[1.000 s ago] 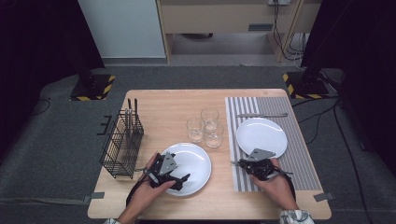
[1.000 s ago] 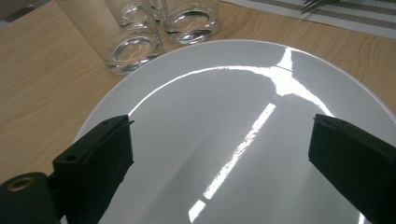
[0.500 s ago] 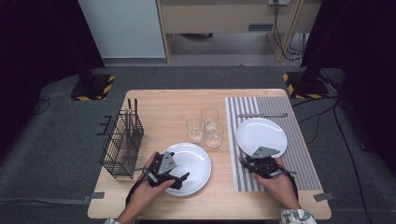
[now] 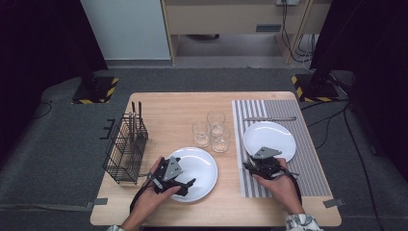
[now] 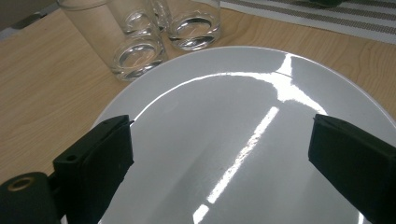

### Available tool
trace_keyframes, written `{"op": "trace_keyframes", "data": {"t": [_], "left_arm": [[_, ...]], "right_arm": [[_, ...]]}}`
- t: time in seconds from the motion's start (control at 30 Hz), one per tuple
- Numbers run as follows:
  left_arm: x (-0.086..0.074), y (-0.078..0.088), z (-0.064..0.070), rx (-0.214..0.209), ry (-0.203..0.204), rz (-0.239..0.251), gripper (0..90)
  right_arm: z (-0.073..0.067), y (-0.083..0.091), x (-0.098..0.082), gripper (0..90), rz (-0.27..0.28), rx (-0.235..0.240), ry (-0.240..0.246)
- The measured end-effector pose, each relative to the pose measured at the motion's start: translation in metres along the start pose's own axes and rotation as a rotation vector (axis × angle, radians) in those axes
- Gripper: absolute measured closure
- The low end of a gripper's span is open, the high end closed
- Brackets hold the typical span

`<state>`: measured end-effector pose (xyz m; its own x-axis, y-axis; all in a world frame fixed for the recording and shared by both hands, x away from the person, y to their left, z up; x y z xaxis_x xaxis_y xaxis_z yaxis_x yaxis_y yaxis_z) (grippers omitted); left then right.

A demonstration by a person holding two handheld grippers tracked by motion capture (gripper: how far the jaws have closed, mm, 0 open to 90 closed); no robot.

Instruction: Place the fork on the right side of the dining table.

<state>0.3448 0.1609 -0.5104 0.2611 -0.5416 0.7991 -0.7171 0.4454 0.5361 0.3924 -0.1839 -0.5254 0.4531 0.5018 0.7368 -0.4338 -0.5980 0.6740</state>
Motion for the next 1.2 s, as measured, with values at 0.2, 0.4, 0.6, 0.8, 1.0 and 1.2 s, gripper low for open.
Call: {"op": "trace_keyframes", "data": {"t": [0.2, 0.4, 0.6, 0.8, 1.0, 1.2], "left_arm": [[0.0, -0.001, 0.002, -0.002, -0.01, -0.01, 5.8], [0.0, 0.0, 0.0, 0.006, -0.003, -0.001, 5.8], [0.0, 0.0, 0.001, 0.005, -0.009, -0.001, 5.8], [0.0, 0.001, -0.001, 0.025, -0.008, 0.0, 5.9], [-0.001, 0.0, -0.004, 0.032, -0.006, -0.001, 6.0], [0.0, 0.0, 0.0, 0.023, -0.013, -0.002, 5.6]], "right_arm": [[-0.002, -0.005, 0.0, 59.2, -0.022, 0.012, 0.0], [-0.002, -0.007, -0.002, 67.9, -0.034, 0.015, 0.01], [-0.003, -0.008, 0.002, 68.8, -0.052, 0.019, 0.042], [0.001, -0.018, 0.015, 68.8, -0.072, 0.047, 0.11], [0.009, -0.03, 0.021, 67.9, -0.069, 0.038, 0.094], [0.003, -0.028, 0.019, 60.1, -0.061, 0.056, 0.085]]}}
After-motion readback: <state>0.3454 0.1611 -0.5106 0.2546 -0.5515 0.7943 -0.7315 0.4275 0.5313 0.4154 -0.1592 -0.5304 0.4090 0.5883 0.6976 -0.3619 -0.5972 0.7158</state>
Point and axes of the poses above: each handheld gripper's, and its own axes: y roughly backward along the jaws, x roughly out of its top, z roughly to its right, the point moved 1 cm from there along -y, roughly forward along the jaws, and after that the axes turned 11 degrees about x, right-handed, at the moved point
